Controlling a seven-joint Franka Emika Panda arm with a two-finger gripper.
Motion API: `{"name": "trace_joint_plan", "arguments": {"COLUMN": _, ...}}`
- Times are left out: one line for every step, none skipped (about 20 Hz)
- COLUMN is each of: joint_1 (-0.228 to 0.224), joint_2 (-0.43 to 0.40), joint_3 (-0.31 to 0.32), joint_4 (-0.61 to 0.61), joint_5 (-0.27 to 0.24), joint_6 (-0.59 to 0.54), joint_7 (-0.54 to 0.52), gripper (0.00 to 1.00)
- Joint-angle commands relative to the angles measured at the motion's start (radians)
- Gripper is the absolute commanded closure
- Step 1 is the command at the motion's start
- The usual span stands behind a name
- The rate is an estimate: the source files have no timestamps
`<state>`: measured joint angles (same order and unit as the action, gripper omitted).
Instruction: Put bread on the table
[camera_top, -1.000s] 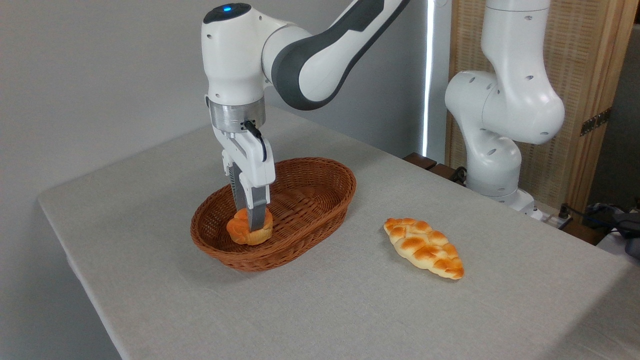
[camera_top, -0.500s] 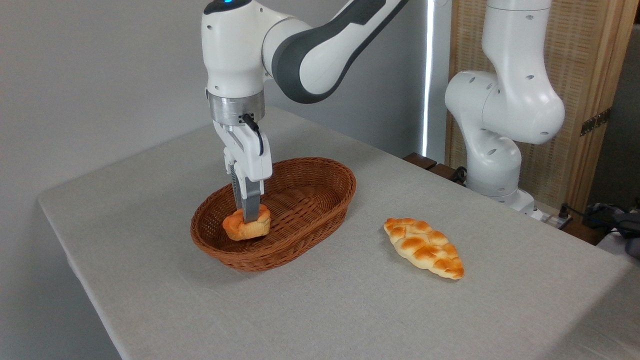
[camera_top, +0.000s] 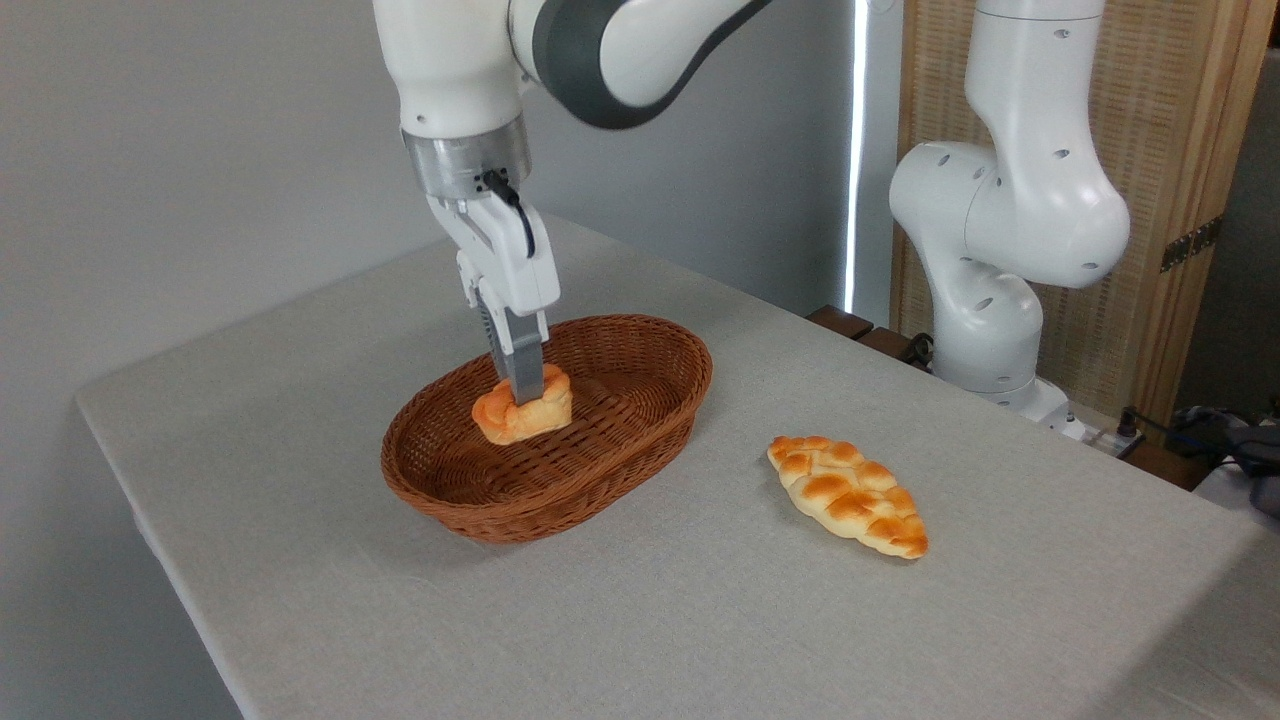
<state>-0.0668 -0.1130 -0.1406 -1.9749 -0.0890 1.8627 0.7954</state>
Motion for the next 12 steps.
{"name": "trace_joint_plan", "arguments": {"joint_1": -0.001, "joint_2": -0.023, "joint_3": 0.097, "joint_4": 0.079, "joint_5": 0.021, "joint_6": -0.089, "joint_7": 0.08, "gripper": 0.78}}
{"name": "trace_joint_plan", "arguments": {"joint_1": -0.001, "joint_2": -0.031, "joint_3": 0.13, "joint_4": 0.088, "joint_5": 0.023, "joint_6": -0.089, "joint_7": 0.088, "gripper": 0.75}}
{"name": "trace_joint_plan", "arguments": {"joint_1": -0.002, "joint_2": -0.037, "joint_3": 0.15, "joint_4": 0.09, "joint_5": 0.023, "joint_6": -0.088, "joint_7": 0.102, "gripper": 0.71}}
{"name": "trace_joint_plan", "arguments": {"joint_1": -0.001, "joint_2": -0.042, "joint_3": 0.156, "joint_4": 0.09, "joint_5": 0.025, "joint_6": -0.089, "joint_7": 0.129, "gripper": 0.7}}
{"name": "trace_joint_plan", "arguments": {"joint_1": -0.001, "joint_2": -0.043, "joint_3": 0.17, "joint_4": 0.09, "joint_5": 0.032, "joint_6": -0.089, "joint_7": 0.155, "gripper": 0.68}}
{"name": "trace_joint_plan", "arguments": {"joint_1": -0.002, "joint_2": -0.045, "joint_3": 0.183, "joint_4": 0.09, "joint_5": 0.06, "joint_6": -0.089, "joint_7": 0.171, "gripper": 0.64}}
{"name": "trace_joint_plan", "arguments": {"joint_1": -0.002, "joint_2": -0.045, "joint_3": 0.185, "joint_4": 0.09, "joint_5": 0.087, "joint_6": -0.089, "joint_7": 0.176, "gripper": 0.59}}
{"name": "trace_joint_plan", "arguments": {"joint_1": -0.002, "joint_2": -0.045, "joint_3": 0.187, "joint_4": 0.088, "joint_5": 0.113, "joint_6": -0.088, "joint_7": 0.176, "gripper": 0.54}}
{"name": "trace_joint_plan", "arguments": {"joint_1": -0.002, "joint_2": -0.043, "joint_3": 0.187, "joint_4": 0.087, "joint_5": 0.133, "joint_6": -0.088, "joint_7": 0.177, "gripper": 0.49}}
{"name": "trace_joint_plan", "arguments": {"joint_1": -0.001, "joint_2": -0.04, "joint_3": 0.188, "joint_4": 0.085, "joint_5": 0.149, "joint_6": -0.085, "joint_7": 0.177, "gripper": 0.48}}
{"name": "trace_joint_plan", "arguments": {"joint_1": -0.001, "joint_2": -0.037, "joint_3": 0.19, "joint_4": 0.083, "joint_5": 0.153, "joint_6": -0.076, "joint_7": 0.177, "gripper": 0.45}}
{"name": "trace_joint_plan", "arguments": {"joint_1": 0.001, "joint_2": -0.033, "joint_3": 0.19, "joint_4": 0.083, "joint_5": 0.153, "joint_6": -0.068, "joint_7": 0.177, "gripper": 0.41}}
